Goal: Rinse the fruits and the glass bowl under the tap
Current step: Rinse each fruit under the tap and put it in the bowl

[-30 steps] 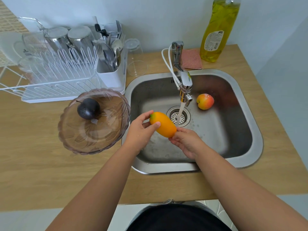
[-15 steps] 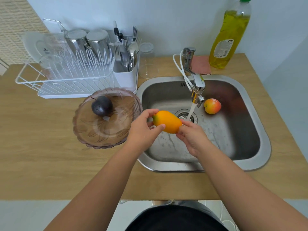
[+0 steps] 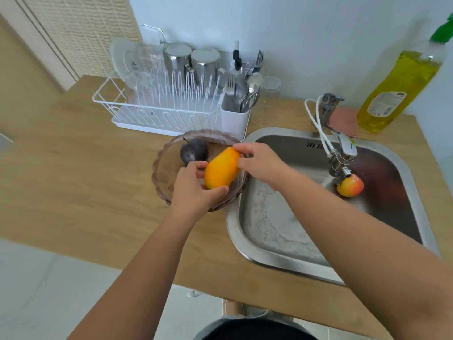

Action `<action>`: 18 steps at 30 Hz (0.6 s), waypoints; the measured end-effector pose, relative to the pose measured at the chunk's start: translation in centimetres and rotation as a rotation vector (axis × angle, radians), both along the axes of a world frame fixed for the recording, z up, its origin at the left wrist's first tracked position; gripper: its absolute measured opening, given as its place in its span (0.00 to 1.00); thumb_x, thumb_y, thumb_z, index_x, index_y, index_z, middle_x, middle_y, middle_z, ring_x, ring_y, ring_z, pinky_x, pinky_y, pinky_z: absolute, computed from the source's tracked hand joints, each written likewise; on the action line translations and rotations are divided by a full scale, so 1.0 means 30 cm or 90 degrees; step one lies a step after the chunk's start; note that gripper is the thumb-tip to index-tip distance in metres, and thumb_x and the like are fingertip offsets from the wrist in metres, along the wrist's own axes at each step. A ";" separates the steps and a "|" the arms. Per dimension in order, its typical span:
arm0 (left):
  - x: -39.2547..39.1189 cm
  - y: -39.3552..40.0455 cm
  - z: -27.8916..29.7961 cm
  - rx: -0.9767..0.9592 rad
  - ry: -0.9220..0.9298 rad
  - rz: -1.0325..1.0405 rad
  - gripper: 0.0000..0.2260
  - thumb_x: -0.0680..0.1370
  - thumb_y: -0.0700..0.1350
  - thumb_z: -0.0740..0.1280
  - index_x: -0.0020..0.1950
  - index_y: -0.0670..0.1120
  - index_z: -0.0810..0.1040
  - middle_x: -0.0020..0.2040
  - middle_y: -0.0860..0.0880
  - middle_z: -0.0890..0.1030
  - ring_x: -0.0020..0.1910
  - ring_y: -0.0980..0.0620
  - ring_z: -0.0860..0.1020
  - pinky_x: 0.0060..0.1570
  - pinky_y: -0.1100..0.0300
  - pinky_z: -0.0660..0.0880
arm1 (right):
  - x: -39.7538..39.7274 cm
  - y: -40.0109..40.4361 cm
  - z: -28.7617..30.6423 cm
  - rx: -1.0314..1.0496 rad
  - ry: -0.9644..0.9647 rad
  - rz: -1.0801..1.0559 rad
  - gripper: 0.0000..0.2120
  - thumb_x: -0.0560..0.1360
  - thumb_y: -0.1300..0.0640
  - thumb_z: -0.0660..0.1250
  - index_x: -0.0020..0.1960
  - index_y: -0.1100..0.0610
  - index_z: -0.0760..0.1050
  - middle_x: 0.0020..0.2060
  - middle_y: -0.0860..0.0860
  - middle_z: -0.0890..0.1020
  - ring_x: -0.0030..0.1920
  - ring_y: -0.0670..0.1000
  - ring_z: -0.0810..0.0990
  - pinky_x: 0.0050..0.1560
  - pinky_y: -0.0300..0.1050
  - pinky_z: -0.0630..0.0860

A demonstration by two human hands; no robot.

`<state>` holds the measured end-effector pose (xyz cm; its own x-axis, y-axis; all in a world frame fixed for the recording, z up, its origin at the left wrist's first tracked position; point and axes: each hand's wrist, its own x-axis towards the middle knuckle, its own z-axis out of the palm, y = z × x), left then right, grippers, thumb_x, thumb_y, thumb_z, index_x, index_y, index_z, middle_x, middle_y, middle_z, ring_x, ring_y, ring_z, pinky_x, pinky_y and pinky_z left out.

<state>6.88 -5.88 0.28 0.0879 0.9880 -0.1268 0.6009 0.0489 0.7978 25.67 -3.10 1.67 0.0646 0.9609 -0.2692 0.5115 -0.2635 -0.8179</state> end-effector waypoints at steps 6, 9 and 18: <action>0.018 0.023 -0.052 -0.009 0.038 0.061 0.35 0.64 0.56 0.81 0.63 0.51 0.67 0.60 0.48 0.73 0.56 0.49 0.75 0.51 0.54 0.76 | -0.070 0.085 0.023 0.001 -0.115 0.101 0.22 0.78 0.54 0.63 0.71 0.50 0.71 0.69 0.50 0.74 0.68 0.53 0.71 0.69 0.52 0.69; 0.042 0.040 -0.050 -0.020 0.042 0.062 0.34 0.66 0.58 0.80 0.64 0.50 0.67 0.60 0.49 0.70 0.56 0.51 0.72 0.50 0.57 0.73 | -0.083 0.113 0.029 0.005 -0.154 0.127 0.21 0.79 0.54 0.62 0.72 0.52 0.70 0.70 0.51 0.73 0.69 0.54 0.71 0.68 0.50 0.68; 0.057 0.061 -0.077 -0.102 0.021 0.046 0.25 0.70 0.54 0.77 0.58 0.50 0.67 0.58 0.47 0.71 0.56 0.48 0.74 0.42 0.60 0.70 | -0.075 0.140 0.000 0.010 -0.192 0.156 0.20 0.79 0.56 0.62 0.71 0.51 0.72 0.70 0.51 0.73 0.68 0.54 0.71 0.66 0.48 0.68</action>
<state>8.59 -4.05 -2.02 0.0102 0.9584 -0.2851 0.6166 0.2184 0.7564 23.43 1.09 1.66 -0.0927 0.9617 -0.2581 0.7762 -0.0926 -0.6237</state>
